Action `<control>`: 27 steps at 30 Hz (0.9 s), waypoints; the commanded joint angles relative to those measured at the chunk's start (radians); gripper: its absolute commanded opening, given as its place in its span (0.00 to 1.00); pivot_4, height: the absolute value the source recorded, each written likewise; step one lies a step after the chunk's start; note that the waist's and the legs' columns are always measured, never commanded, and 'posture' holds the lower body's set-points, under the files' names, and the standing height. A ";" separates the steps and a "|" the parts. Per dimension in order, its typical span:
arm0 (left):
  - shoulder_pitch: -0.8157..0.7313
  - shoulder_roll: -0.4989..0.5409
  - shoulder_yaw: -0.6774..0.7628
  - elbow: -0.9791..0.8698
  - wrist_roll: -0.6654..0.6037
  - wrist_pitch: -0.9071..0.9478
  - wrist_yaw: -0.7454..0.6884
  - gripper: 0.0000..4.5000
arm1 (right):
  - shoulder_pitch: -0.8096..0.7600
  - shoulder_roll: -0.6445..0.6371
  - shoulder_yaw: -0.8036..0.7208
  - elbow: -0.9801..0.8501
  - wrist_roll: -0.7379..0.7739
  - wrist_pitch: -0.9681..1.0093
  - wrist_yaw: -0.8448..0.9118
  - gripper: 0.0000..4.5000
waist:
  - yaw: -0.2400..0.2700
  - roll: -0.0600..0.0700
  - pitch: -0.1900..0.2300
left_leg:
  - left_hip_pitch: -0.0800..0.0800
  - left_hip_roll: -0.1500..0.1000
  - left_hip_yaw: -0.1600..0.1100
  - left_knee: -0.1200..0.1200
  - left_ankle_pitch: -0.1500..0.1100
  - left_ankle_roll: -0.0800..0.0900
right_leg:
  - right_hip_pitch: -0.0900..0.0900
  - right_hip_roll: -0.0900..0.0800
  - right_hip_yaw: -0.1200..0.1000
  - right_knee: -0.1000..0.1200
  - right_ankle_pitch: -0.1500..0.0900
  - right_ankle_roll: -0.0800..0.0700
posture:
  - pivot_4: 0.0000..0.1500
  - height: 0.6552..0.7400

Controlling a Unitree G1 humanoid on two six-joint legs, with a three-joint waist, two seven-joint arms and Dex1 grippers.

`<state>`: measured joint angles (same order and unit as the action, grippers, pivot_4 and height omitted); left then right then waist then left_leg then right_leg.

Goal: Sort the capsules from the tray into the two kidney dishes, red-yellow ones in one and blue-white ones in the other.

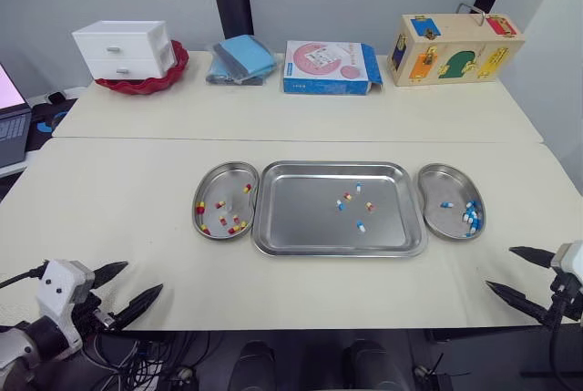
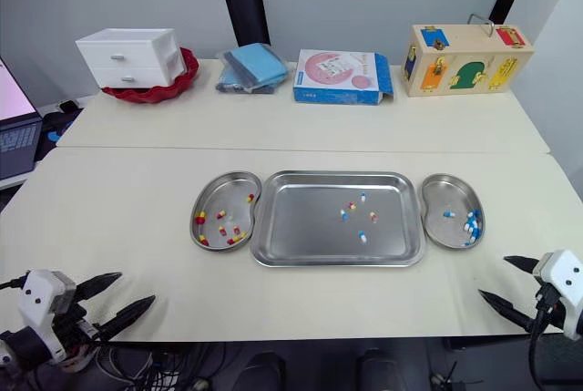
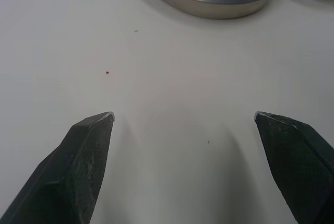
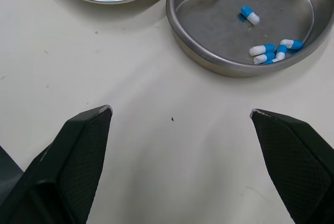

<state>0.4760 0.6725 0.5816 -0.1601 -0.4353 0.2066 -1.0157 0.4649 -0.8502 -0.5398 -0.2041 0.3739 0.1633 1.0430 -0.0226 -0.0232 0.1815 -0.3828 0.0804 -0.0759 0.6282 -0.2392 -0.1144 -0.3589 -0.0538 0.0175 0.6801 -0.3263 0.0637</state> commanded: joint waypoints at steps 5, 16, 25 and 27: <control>-0.001 0.015 -0.115 -0.140 -0.098 -0.064 -0.184 0.99 | 0.045 0.010 -0.049 -0.066 0.002 -0.011 -0.003 1.00 | 0.000 0.000 0.000 | 0.000 0.000 0.000 0.000 0.000 0.000 | 0.000 0.000 0.000 0.000 0.000 0.000 | 1.00 0.62; -0.183 -0.092 -0.302 -0.099 -0.098 -0.182 -0.199 0.99 | 0.219 0.086 -0.068 -0.298 -0.001 -0.007 -0.015 1.00 | 0.004 0.002 -0.001 | 0.000 0.000 0.000 0.000 0.000 0.000 | 0.001 0.000 0.000 0.000 0.000 0.001 | 1.00 0.62; -0.249 -0.108 -0.362 -0.059 -0.094 -0.249 -0.208 0.99 | 0.168 0.099 0.056 -0.588 0.084 0.224 -0.152 1.00 | -0.002 0.002 -0.001 | 0.000 0.000 0.000 0.000 0.000 0.000 | 0.001 0.000 0.000 0.000 0.000 0.001 | 1.00 0.62; -0.257 -0.107 -0.370 -0.056 -0.093 -0.254 -0.207 0.99 | 0.072 0.091 0.133 -0.637 0.088 0.323 -0.233 1.00 | -0.004 0.003 -0.001 | 0.001 0.000 0.000 0.000 0.000 0.000 | 0.001 0.000 0.000 0.000 0.000 0.001 | 1.00 0.62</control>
<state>0.2208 0.5627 0.2178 -0.2086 -0.5268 -0.0281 -1.2166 0.5769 -0.7460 -0.4445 -0.7794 0.4407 0.4137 0.8767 -0.0271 -0.0207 0.1807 -0.3823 0.0805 -0.0761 0.6286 -0.2392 -0.1145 -0.3579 -0.0536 0.0178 0.6801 -0.3257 0.0649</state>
